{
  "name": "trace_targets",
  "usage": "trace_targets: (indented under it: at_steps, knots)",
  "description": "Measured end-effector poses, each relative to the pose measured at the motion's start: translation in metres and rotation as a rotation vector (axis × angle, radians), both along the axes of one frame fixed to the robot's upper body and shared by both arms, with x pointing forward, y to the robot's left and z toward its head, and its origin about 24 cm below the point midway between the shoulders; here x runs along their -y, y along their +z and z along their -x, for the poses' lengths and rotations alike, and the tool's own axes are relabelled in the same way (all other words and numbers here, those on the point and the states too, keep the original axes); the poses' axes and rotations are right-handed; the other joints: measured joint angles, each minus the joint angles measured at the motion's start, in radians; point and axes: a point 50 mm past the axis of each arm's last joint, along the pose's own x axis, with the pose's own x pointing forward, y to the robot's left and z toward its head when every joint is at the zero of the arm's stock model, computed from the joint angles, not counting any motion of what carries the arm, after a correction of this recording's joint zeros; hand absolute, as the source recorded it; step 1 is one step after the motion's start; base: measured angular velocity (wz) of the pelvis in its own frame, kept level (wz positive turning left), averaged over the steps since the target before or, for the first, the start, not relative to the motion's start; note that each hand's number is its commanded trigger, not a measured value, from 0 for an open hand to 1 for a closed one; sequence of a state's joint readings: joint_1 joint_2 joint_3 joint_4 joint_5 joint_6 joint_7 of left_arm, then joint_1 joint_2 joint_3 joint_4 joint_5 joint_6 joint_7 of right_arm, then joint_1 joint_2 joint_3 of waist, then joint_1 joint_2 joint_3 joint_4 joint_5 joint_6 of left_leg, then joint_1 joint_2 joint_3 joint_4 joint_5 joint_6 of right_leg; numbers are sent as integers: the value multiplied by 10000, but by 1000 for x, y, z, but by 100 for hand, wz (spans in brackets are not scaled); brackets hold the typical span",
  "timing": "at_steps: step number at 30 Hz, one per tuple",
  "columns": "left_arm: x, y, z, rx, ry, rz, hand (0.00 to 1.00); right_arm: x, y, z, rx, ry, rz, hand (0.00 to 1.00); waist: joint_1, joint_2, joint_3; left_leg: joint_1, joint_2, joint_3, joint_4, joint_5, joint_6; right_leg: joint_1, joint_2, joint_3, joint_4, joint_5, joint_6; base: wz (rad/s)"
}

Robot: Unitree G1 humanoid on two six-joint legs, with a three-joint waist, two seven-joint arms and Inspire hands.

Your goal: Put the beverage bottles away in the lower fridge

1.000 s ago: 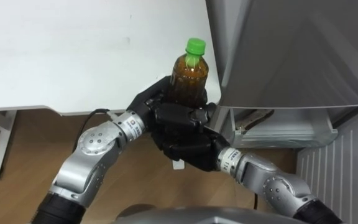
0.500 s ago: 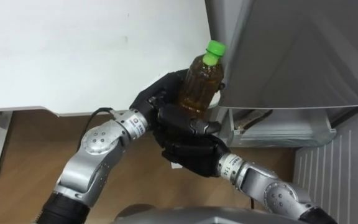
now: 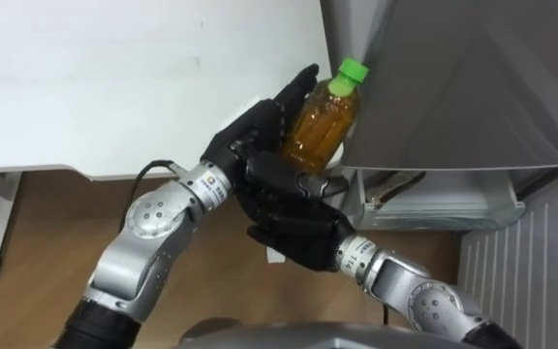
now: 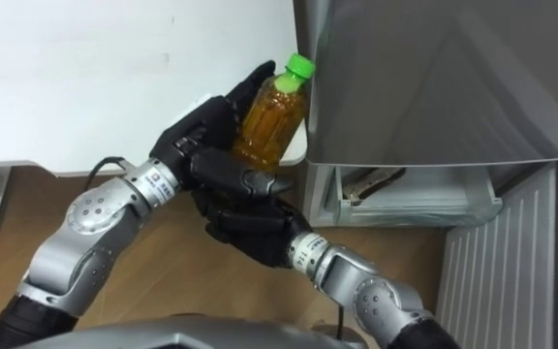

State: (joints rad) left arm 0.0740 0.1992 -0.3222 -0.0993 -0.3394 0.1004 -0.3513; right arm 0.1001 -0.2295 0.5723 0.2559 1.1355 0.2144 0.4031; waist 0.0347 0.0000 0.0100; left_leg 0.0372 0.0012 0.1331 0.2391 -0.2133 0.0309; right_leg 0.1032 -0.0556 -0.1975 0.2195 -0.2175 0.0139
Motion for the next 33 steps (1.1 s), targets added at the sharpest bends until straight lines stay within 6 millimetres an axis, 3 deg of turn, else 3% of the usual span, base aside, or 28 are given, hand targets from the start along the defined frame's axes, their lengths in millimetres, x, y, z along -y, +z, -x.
trace_targets:
  at_steps: [10,33]
  knots:
    - [3,3,-2,105,411,424,0,2,2,-3,240,-244,-62,100,0,175,38,-1,3,2,23,1,-2,-1,1,3,0,0,0,0]
    - [2,19,-4,576,513,1127,0,2,8,-12,606,-884,-455,100,51,184,26,279,14,45,-22,-3,-6,330,11,-55,-17,6,-7,0]
